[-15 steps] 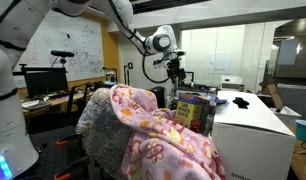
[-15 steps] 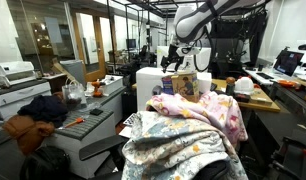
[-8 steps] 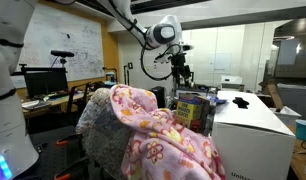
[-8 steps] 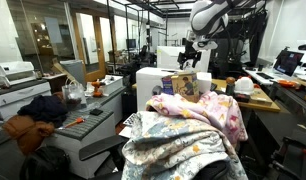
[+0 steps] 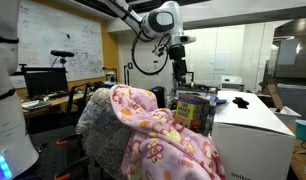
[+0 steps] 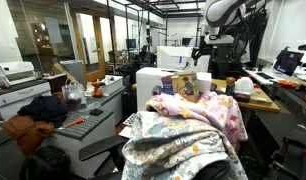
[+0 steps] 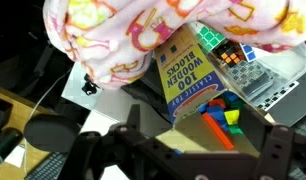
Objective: Put the pink blanket over the blue blanket
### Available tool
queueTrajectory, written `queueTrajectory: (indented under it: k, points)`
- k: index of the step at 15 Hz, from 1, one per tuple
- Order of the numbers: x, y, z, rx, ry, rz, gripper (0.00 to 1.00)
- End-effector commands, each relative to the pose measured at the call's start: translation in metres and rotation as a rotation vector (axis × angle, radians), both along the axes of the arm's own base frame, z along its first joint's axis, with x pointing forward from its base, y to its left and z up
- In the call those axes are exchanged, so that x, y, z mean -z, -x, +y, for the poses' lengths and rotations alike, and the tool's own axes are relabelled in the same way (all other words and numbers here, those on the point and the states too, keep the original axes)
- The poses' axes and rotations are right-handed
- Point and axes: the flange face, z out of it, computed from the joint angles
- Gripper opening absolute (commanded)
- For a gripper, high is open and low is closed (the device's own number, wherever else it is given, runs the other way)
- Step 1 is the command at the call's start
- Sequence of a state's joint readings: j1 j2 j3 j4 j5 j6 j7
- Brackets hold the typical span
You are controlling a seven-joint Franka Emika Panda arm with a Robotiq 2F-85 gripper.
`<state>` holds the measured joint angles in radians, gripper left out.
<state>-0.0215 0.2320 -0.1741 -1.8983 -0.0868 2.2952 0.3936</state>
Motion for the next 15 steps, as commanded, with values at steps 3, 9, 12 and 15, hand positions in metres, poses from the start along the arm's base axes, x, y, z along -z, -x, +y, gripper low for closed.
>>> queueTrajectory:
  k: [3,9,12,15]
  points:
    - [0.018,0.030,-0.002,0.256,-0.013,0.016,1.00]
    - [0.049,0.035,-0.022,0.545,-0.035,0.037,1.00]
    - [0.057,0.035,-0.036,0.631,-0.033,0.047,1.00]
    - [0.075,0.036,-0.048,0.697,-0.031,0.080,1.00]
